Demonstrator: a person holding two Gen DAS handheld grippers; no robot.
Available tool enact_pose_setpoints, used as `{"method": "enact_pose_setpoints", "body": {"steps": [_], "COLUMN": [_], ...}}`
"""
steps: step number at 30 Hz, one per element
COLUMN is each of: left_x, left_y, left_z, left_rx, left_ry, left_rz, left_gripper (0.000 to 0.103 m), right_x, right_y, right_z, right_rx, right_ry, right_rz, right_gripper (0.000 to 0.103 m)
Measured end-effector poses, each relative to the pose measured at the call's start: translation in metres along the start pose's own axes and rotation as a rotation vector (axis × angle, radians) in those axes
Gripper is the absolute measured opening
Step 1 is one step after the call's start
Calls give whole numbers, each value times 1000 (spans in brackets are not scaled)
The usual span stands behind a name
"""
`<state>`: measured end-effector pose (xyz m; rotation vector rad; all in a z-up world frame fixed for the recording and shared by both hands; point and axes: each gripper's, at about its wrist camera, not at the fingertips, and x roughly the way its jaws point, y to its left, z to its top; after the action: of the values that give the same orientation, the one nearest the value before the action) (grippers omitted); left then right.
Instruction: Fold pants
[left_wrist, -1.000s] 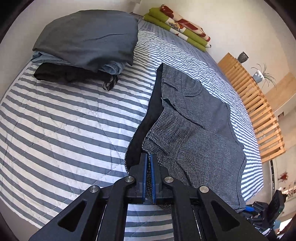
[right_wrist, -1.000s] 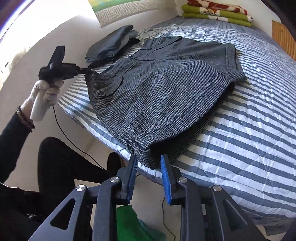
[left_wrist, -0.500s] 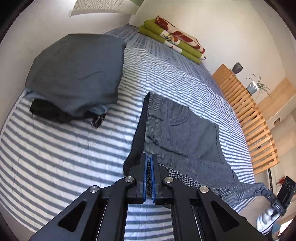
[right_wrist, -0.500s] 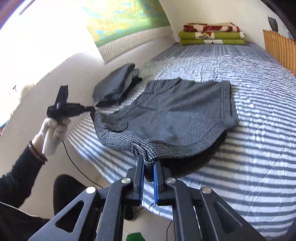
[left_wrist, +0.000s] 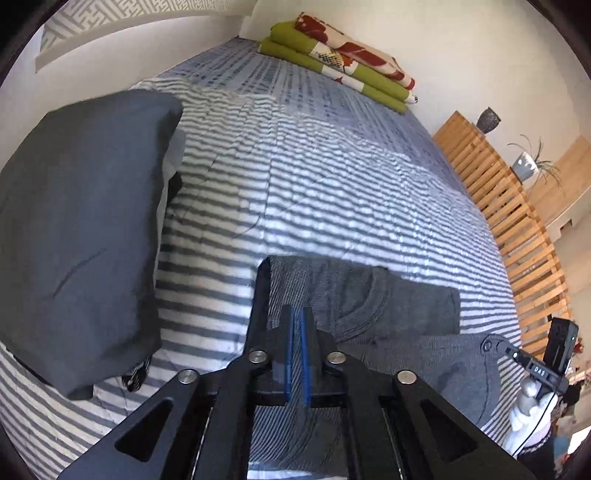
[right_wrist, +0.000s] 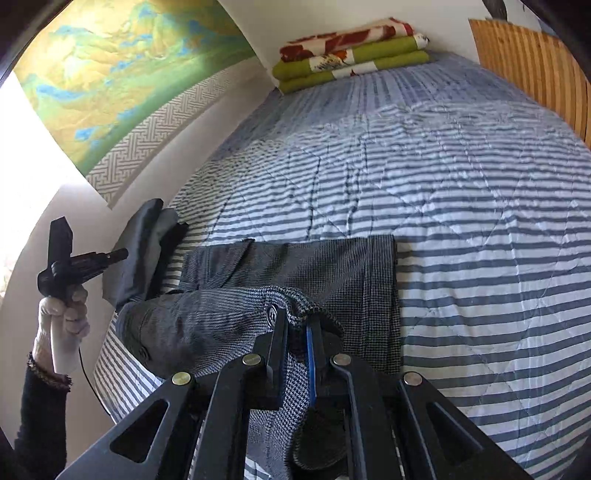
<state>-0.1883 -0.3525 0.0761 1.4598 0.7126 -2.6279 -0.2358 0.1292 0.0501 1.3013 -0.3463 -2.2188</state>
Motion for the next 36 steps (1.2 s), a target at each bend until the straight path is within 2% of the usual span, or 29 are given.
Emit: {"method": "enact_pose_setpoints", "body": {"steps": [2,5,7,9,10,11,12,13,15,20,24,29,33,36], "left_x": [9,25,39,52,57,61,65,66,55,8,1,50,95,122], "left_y": [16,35,44,38,32,24,16,10,-2,-14,-19,-15,-8,4], "left_z": [-21,-40,-44,-45,-47,-48,-51,-52,-53,-40,-11,30,41,43], "left_rx": [-32,-86,-150,-152,-126,-94,-60,-42,2,33,36,-24,-25,-80], "left_ry": [57,82,111,149,158,159,169,164,102,-41,-99,-96,-54,-24], "left_rz": [-22,-8,-38,-108,-110,-95,-78,-57,-27,-56,-48,-34,16,47], "left_gripper": [38,55,58,58,55,33,17,7,6,6,6,6,6,14], "right_x": [12,23,28,29,29,28,27,28,27,1,-17,12,54,85], "right_y": [-7,-13,-17,-19,-20,-19,-19,-19,-20,-8,5,-4,-26,-42], "right_z": [-6,-13,-15,-15,-15,-15,-15,-15,-15,-8,15,61,84,89], "right_rx": [-14,-20,-9,-1,0,-1,-2,-2,2,-32,-88,-94,-76,-60], "right_ry": [16,36,49,53,53,53,55,58,60,-3,-60,-54,-17,25], "right_rz": [0,4,4,4,2,-1,-3,-7,-20,-28,-33,-80,-126,-160], "right_gripper": [7,7,7,7,7,7,7,7,7,7,7,7,7,7]}}
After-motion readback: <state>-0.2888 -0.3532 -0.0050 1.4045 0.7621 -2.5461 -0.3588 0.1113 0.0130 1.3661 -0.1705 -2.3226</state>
